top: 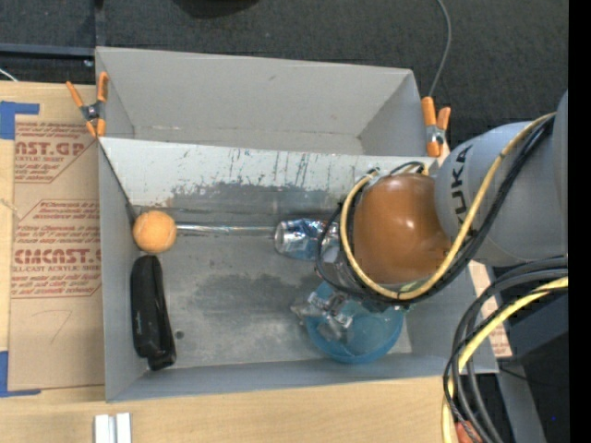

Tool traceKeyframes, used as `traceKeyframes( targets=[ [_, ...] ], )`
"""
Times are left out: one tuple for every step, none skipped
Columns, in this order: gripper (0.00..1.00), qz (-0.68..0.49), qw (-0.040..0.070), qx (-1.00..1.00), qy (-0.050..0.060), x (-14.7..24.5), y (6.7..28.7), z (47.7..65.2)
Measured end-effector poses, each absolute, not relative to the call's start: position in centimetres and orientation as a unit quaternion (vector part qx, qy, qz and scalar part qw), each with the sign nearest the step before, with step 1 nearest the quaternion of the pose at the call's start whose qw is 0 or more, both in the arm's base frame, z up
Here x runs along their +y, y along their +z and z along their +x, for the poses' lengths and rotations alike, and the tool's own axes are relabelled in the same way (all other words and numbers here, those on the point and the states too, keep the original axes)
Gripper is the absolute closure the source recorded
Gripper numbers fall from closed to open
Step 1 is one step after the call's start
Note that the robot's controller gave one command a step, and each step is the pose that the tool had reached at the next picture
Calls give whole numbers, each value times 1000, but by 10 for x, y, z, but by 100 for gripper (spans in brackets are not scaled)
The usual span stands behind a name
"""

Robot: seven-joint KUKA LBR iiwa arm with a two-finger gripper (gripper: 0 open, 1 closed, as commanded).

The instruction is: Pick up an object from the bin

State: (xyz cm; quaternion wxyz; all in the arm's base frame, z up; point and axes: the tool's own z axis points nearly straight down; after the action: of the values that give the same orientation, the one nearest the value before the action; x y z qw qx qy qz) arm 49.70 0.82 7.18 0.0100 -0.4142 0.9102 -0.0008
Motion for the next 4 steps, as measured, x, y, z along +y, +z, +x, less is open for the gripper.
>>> traceKeyframes(
  targets=[
    [100, -414, 10, 910, -1, 8, 72, 497],
    [100, -414, 9, 910, 0, 9, 98, 496],
    [100, -414, 9, 910, 0, 10, 118, 496],
    [100, -413, 10, 910, 0, 10, 132, 497]
  ],
)
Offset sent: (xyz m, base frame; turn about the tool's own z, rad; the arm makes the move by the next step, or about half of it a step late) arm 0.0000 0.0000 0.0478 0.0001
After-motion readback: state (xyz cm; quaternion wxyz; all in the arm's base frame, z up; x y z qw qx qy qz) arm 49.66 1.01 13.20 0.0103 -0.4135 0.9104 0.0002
